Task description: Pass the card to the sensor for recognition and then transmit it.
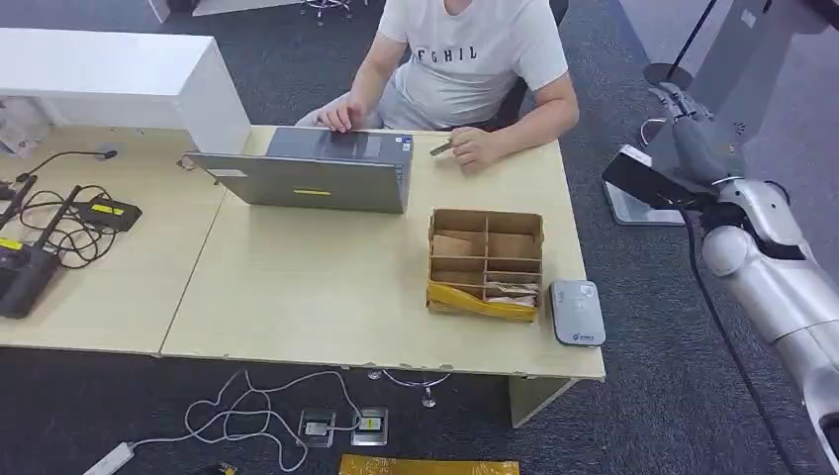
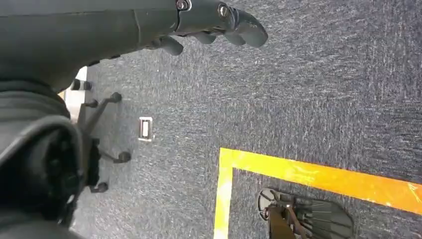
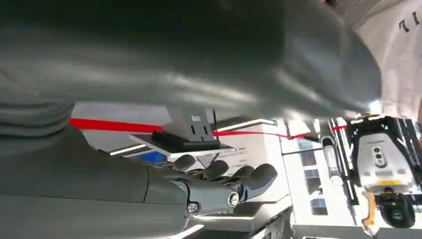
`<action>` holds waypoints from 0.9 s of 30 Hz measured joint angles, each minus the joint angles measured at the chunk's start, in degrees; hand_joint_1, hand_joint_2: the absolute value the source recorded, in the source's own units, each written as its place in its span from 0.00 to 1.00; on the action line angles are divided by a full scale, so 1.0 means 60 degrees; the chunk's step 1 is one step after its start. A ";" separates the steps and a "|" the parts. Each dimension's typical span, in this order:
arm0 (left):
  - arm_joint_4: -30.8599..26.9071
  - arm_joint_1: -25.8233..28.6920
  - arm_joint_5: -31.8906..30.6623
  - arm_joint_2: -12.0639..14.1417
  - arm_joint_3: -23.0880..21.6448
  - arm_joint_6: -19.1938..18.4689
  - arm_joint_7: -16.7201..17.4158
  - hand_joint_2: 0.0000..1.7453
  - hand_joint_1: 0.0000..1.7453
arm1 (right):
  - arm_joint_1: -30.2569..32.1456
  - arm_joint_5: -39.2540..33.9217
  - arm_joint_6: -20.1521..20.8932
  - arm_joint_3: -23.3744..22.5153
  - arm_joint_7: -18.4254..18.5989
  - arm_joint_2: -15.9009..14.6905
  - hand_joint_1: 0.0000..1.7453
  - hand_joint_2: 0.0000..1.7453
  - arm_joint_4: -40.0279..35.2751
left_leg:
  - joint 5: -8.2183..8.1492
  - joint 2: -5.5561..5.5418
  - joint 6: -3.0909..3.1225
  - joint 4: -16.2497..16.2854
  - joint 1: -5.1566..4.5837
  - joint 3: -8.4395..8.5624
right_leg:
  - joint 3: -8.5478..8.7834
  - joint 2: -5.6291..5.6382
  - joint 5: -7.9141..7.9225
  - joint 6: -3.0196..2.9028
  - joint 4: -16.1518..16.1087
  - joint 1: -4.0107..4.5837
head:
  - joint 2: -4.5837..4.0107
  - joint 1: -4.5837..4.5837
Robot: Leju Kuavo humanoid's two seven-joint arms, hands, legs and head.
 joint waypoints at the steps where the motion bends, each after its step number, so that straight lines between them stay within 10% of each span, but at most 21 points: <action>1: 0.0000 0.0003 0.0000 -0.0004 0.0000 0.0000 0.0000 0.00 0.00 | 0.0059 -0.0062 0.0051 -0.0065 0.0097 -0.0040 0.00 0.00 -0.0116 | 0.0000 0.0000 0.0000 0.0000 0.0000 0.0000 | 0.0000 -0.0003 0.0000 0.0000 0.0000 0.0000 | 0.0000 -0.0004; 8: 0.0000 0.0146 0.0131 -0.0004 0.0000 0.0026 0.0000 0.00 0.00 | 0.0882 -0.0601 0.0503 -0.0725 0.1104 -0.0634 0.00 0.00 -0.1389 | -0.0001 -0.0002 0.0000 0.0002 0.0000 -0.0002 | -0.0002 -0.0007 0.0000 0.0000 -0.0002 0.0000 | 0.0000 0.0000; 9: 0.0000 0.0165 0.0179 -0.0004 0.0000 0.0047 0.0000 0.00 0.00 | 0.1053 -0.0615 0.0565 -0.0827 0.1228 -0.0773 0.00 1.00 -0.1662 | -0.0001 -0.0003 0.0000 0.0001 -0.0001 -0.0005 | -0.0002 -0.0007 -0.0001 0.0000 -0.0002 -0.0001 | 0.0000 0.0004; 10: 0.0000 0.0178 0.0215 -0.0004 0.0000 0.0077 0.0000 0.00 0.00 | 0.1189 -0.0623 0.0645 -0.0911 0.1323 -0.0900 0.00 0.00 -0.1917 | -0.0001 -0.0003 0.0000 0.0001 -0.0001 -0.0005 | -0.0005 -0.0005 -0.0001 0.0000 -0.0002 -0.0001 | 0.0000 -0.0004; 11: 0.0004 0.0185 0.0241 0.0000 0.0000 0.0087 0.0000 0.00 0.00 | 0.1305 -0.0619 0.0755 -0.0991 0.1432 -0.1006 0.00 0.00 -0.2150 | -0.0002 -0.0002 0.0000 0.0000 -0.0001 -0.0006 | -0.0006 -0.0005 -0.0001 0.0000 -0.0002 -0.0001 | 0.0000 -0.0004; 12: 0.0004 0.0186 0.0277 0.0000 0.0000 0.0091 0.0000 0.00 0.00 | 0.1416 -0.0615 0.0933 -0.1045 0.1589 -0.1126 0.00 1.00 -0.2408 | -0.0003 0.0002 0.0000 0.0000 -0.0001 -0.0005 | -0.0006 -0.0003 -0.0001 0.0000 -0.0002 -0.0001 | 0.0000 -0.0004; 20: 0.0000 0.0201 0.0612 0.0007 0.0040 0.0273 0.0120 0.00 0.00 | 0.2962 -0.1486 0.0959 -0.1246 0.3828 -0.2058 0.00 1.00 -0.5735 | -0.0002 -0.0001 -0.0001 -0.0002 0.0005 -0.0005 | -0.0003 -0.0008 -0.0001 -0.0001 -0.0002 0.0005 | 0.0000 -0.0004; 27: 0.0000 0.0215 0.0619 0.0004 0.0044 0.0332 0.0153 0.00 0.00 | 0.3628 -0.1421 0.0659 -0.1267 0.3912 -0.2568 0.00 1.00 -0.7546 | -0.0003 0.0005 -0.0002 -0.0003 0.0004 -0.0005 | -0.0005 0.0002 -0.0002 -0.0002 -0.0002 0.0004 | 0.0000 -0.0004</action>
